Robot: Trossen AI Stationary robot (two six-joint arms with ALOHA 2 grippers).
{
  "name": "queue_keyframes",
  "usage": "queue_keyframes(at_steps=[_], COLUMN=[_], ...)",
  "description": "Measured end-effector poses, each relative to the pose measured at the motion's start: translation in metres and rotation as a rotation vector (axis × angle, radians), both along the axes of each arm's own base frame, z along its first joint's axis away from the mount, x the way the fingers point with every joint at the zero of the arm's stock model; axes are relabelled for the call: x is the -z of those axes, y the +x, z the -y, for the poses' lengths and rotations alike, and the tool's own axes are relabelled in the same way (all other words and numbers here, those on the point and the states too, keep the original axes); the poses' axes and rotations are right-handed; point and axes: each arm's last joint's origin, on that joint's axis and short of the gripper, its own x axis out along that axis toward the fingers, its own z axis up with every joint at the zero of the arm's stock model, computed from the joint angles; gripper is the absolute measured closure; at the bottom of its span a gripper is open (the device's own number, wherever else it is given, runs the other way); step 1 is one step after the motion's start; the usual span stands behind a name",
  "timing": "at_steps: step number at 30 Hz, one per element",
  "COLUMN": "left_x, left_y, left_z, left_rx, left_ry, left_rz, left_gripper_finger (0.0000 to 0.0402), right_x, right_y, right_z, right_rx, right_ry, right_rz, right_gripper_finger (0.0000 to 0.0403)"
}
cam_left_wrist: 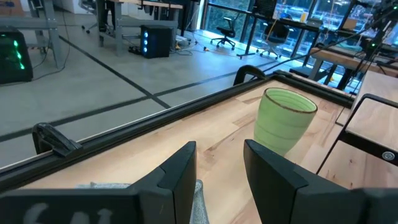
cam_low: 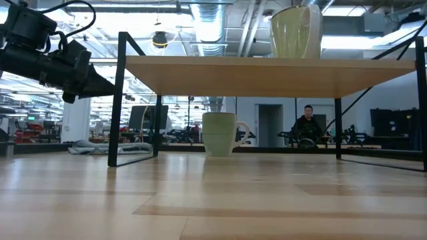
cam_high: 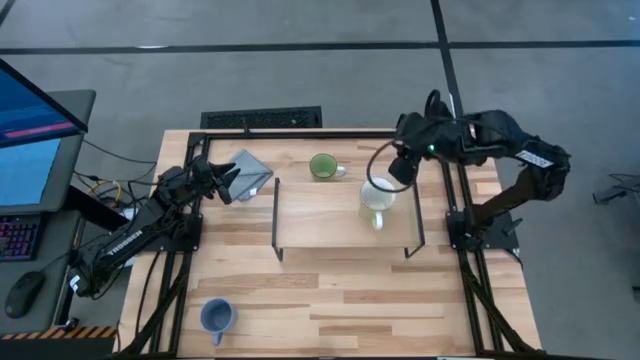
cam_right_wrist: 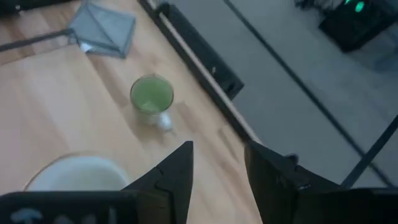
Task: Stack small to large cups/mugs on shelf
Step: Put the green mug on the shelf
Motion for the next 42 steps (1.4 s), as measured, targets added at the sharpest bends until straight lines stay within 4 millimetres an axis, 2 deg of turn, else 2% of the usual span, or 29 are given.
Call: queue_keyframes(at_steps=[8,14,22,28,33,42], left_x=[0.000,0.000,0.000,0.000,0.000,0.000], left_y=[0.000,0.000,0.000,0.000,0.000,-0.001], left_z=[0.000,0.000,0.000,0.000,0.000,-0.001], left_rx=[-0.003,-0.004,-0.005,-0.006,-0.006,-0.043], left_ry=[-0.015,-0.013,-0.020,-0.028,-0.026,0.034], left_rz=[0.011,0.013,0.016,0.022,0.020,-0.029], left_gripper_finger=[0.0277,0.0277,0.0277,0.0277,0.0277,0.0277], right_x=[0.005,0.004,0.009,0.011,0.013,0.017], right_y=[0.029,0.044,0.037,0.032,0.029,0.032], right_z=[0.017,0.034,0.079,0.118,0.143,0.189], right_rx=[-0.145,-0.096,0.010,0.015,-0.001,-0.004], right_ry=[-0.178,-0.271,-0.226,-0.123,-0.080,-0.190], right_rz=[-0.109,-0.097,-0.119,-0.030,0.018,0.042], right_gripper_finger=[0.0235,0.0246,0.0262,0.0275,0.0280,0.0280])
